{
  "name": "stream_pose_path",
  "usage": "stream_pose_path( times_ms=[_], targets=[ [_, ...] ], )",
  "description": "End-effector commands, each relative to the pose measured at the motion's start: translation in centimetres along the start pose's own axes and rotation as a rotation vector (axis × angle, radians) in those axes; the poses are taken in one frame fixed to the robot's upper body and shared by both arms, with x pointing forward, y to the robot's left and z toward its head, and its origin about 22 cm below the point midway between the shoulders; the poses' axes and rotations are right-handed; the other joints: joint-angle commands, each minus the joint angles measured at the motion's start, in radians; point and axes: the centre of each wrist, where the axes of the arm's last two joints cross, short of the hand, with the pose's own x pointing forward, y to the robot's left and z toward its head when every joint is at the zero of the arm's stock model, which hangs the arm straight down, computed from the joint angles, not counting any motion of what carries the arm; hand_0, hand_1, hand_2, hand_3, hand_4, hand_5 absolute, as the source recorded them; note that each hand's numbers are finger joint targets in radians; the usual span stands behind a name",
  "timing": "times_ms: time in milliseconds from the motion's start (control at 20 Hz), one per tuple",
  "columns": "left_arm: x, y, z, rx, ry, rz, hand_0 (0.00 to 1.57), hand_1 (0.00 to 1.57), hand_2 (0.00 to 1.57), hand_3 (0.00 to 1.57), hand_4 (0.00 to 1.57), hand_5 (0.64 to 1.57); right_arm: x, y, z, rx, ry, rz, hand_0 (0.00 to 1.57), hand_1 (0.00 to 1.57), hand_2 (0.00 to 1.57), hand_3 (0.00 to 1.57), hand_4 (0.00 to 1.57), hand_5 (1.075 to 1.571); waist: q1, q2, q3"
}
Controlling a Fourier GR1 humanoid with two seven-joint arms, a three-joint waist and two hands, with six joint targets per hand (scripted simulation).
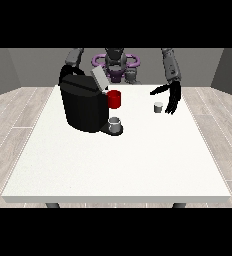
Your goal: Insert the coffee pod into the coffee machine and close the lid
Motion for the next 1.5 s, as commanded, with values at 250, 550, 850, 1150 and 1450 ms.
stream_pose_path(
  times_ms=[250,550,850,1150,1450],
  targets=[
    [-1.5,1.0,0.0,0.006,0.025,-0.174,0.63,0.63,0.76,0.49,0.00,1.571,-0.1,1.0,0.1,-0.008,-0.005,-0.020,0.00,0.00,0.00,0.00,0.45,1.571,-0.019,0.034,-0.0002],
    [-2.2,1.4,0.0,-0.001,0.067,-0.294,0.61,0.61,0.75,0.48,0.00,1.571,1.6,-0.2,-0.8,0.012,0.022,-0.005,0.00,0.00,0.00,0.00,0.49,1.571,-0.027,0.004,-0.0002],
    [0.4,-0.5,-1.8,0.059,-0.034,-0.324,0.69,0.69,0.85,0.65,0.29,1.571,-0.5,-0.9,-0.8,-0.032,0.021,-0.042,0.00,0.00,0.00,0.00,0.49,1.571,-0.001,0.003,0.0003],
    [0.1,1.8,-2.0,0.132,-0.056,-0.384,0.97,0.97,1.09,0.86,0.32,1.571,-0.1,1.6,0.5,0.005,-0.033,-0.050,0.00,0.00,0.00,0.00,0.49,1.571,-0.038,0.050,-0.0001],
    [-0.7,-0.6,-2.1,0.077,0.008,-0.462,1.11,1.11,1.17,0.97,0.28,1.571,0.0,1.0,0.0,-0.002,-0.008,-0.055,0.00,0.00,0.00,0.00,0.43,1.571,-0.042,0.032,0.0000]
  ],
)
